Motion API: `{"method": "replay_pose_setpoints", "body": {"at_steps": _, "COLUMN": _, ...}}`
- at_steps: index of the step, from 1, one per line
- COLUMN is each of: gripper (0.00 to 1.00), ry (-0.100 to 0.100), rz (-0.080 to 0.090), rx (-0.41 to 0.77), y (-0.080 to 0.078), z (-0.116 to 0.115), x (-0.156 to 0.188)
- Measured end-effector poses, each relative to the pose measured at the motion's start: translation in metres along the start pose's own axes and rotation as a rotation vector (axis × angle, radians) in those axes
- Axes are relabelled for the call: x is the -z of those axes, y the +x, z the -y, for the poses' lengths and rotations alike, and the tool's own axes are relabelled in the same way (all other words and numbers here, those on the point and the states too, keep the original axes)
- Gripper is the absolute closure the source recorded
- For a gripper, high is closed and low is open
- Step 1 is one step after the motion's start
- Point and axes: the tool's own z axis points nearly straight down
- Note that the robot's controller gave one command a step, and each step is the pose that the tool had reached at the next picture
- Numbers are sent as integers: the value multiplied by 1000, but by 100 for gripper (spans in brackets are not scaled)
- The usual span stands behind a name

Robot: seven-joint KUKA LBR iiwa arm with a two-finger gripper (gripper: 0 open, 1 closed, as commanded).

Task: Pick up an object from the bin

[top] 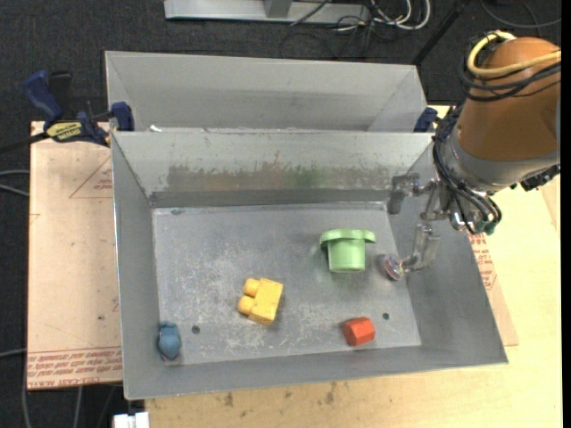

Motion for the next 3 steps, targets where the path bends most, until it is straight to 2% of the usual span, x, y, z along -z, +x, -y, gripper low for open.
{"method": "replay_pose_setpoints", "body": {"at_steps": 1, "gripper": 0, "ry": -2, "rz": 2, "rx": -224, "y": -54, "z": -36, "x": -178}}
{"method": "replay_pose_setpoints", "body": {"at_steps": 2, "gripper": 0, "ry": -1, "rz": 11, "rx": -332, "y": -68, "z": -21, "x": -143}}
{"method": "replay_pose_setpoints", "body": {"at_steps": 3, "gripper": 0, "ry": -1, "rz": 9, "rx": -353, "y": -71, "z": -15, "x": -143}}
